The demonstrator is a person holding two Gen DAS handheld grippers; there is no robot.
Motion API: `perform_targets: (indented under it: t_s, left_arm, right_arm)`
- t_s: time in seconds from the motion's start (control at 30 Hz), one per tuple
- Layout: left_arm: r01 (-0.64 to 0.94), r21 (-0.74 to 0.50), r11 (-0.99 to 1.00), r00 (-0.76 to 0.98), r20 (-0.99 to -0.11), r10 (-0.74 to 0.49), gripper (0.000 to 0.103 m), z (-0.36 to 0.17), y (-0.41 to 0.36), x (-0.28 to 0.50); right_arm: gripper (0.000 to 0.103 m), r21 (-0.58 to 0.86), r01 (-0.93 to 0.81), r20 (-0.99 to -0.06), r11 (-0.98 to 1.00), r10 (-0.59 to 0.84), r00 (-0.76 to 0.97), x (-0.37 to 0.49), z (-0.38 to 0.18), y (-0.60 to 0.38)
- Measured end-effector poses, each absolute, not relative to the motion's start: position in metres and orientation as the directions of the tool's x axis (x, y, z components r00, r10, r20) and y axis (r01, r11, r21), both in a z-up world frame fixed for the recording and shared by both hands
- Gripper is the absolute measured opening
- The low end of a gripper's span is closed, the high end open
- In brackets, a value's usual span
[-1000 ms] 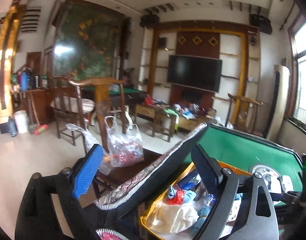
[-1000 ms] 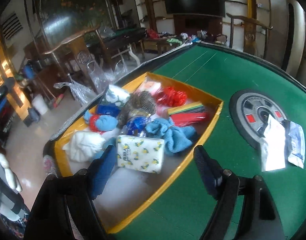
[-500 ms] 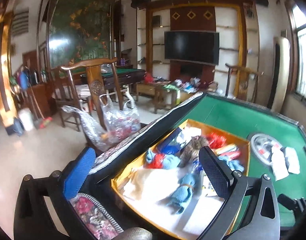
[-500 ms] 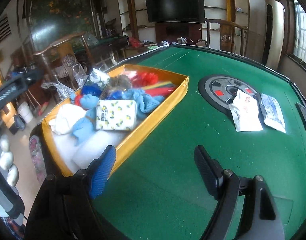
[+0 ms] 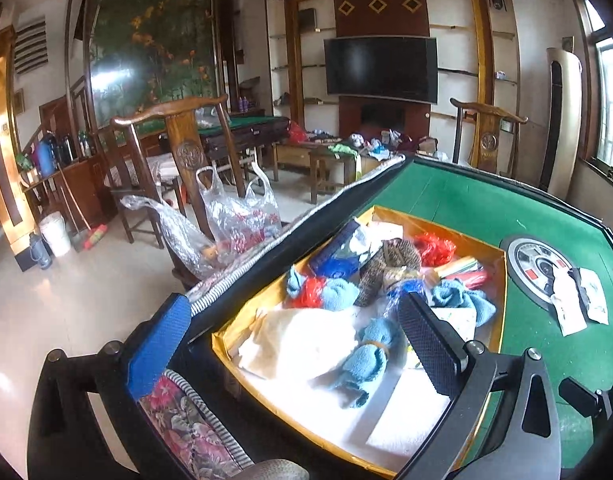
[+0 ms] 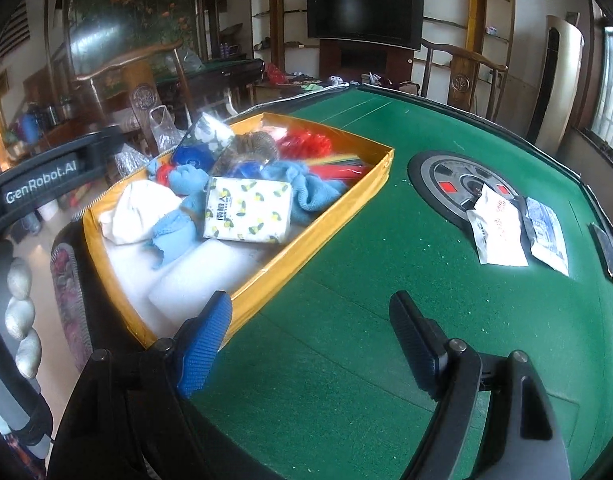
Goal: Organize soft objects
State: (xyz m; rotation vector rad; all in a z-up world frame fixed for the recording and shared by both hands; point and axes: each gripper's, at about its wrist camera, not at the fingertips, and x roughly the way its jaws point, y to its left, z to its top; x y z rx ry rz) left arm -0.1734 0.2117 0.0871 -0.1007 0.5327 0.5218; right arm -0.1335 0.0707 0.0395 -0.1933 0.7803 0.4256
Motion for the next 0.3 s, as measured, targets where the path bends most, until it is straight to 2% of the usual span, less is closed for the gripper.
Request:
perform_targets:
  t_s: [0.3]
  left_arm:
    - [-0.524, 0.007, 0.852, 0.71, -0.549, 0.441, 0.103, 0.073, 0.234, -0.175]
  right_arm:
    - [0.077, -0.035, -0.457, -0.728, 0.889, 0.29, 0.622, -0.133, 0.038, 0.089]
